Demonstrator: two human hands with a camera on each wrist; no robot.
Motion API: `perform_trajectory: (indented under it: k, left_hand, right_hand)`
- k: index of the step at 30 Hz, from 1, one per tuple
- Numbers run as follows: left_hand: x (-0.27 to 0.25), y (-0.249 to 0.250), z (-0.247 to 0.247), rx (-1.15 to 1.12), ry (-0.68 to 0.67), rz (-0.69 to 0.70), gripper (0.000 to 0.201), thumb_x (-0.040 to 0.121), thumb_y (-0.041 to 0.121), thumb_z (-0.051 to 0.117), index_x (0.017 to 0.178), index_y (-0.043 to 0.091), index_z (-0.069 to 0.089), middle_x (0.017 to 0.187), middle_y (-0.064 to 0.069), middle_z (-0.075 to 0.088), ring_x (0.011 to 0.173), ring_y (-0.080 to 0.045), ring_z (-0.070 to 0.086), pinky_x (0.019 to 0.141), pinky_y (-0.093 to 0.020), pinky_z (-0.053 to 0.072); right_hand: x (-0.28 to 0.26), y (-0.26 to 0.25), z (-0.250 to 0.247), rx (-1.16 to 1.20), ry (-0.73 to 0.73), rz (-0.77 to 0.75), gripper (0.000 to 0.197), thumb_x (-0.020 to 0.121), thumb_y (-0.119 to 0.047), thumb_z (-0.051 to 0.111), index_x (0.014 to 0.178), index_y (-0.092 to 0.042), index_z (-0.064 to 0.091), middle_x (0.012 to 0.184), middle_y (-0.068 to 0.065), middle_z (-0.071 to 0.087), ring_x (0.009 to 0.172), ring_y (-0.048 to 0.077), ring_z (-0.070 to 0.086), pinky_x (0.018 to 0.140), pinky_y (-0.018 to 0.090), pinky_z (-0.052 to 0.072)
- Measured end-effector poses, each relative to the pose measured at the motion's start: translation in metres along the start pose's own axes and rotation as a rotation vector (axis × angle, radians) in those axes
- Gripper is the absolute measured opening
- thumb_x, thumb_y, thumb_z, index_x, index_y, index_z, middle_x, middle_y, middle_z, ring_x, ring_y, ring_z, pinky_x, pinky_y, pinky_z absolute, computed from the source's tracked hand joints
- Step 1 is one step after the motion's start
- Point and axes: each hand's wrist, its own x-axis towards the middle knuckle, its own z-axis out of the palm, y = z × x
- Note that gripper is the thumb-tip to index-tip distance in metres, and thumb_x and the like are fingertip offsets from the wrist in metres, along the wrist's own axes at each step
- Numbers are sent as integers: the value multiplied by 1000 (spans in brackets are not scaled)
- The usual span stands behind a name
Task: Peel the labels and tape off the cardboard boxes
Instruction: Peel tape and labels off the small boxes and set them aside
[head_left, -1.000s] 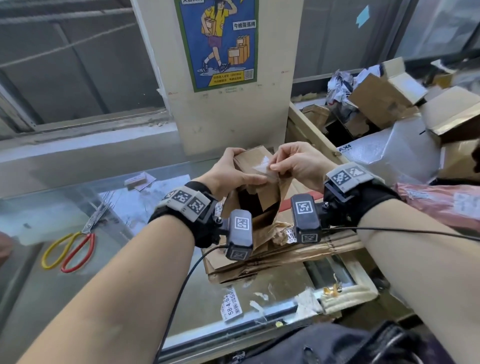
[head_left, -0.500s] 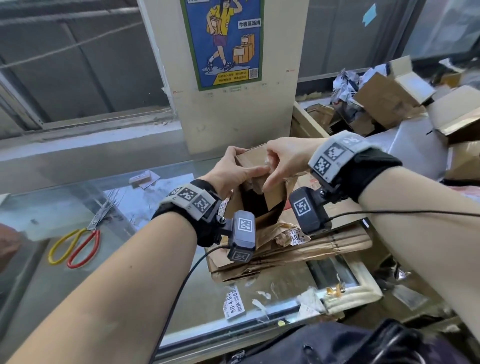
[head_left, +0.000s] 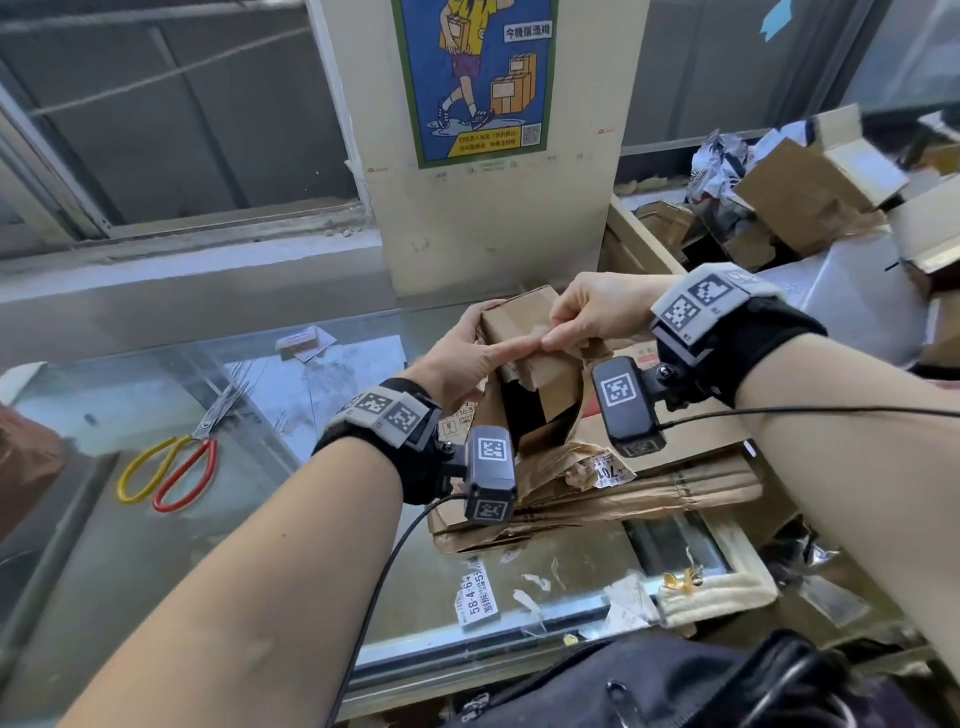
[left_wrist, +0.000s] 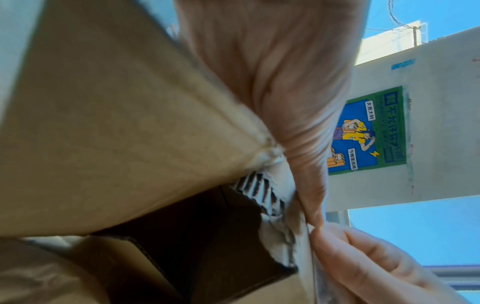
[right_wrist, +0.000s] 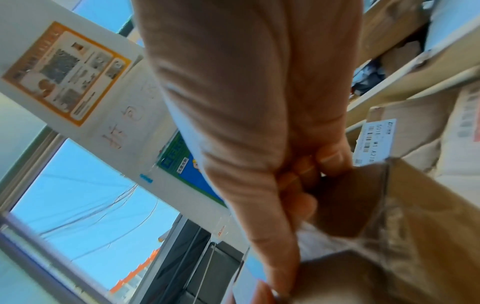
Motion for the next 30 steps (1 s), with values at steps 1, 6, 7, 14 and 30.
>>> perform_trajectory:
  k: [1,6,7,14,30]
  left_hand:
    - [1,-2,0,-17,5,-4,63,62,33,88,116,39,55,114,-4,67,111,-30,62,102,-57,40]
    - [3,-10,-7,-137,17,28,54,84,5,71,132,10,48,109,-9,66,96,-20,66,93,-36,54]
    - [3,-11,-7,-150,16,34,53,84,4,70,133,9,47,109,-10,65,93,-18,67,87,-31,56]
    - [2,-10,-7,-172,35,33,48,87,4,67,130,7,47,107,-10,65,86,-15,68,70,-22,57]
    - [3,18,14,1183,-109,257,88,84,69,50,153,36,7,160,18,-7,145,-13,-20,120,-51,1]
  right_hand:
    - [1,3,2,63,7,-9,34,86,-25,68,55,-14,59,56,-2,50,58,11,46,64,28,39]
    - [4,10,11,308,52,-63,42,89,-13,64,48,-16,56,54,0,47,52,10,44,58,24,40]
    - [4,10,11,329,53,-71,38,89,-12,63,52,-11,56,55,2,47,53,11,44,58,23,41]
    - [0,14,16,489,109,-109,28,90,-6,61,62,-4,55,56,5,48,49,10,47,50,18,44]
    - [-17,-6,12,-58,269,-9,28,93,-15,46,65,-16,51,69,4,57,63,16,52,61,29,45]
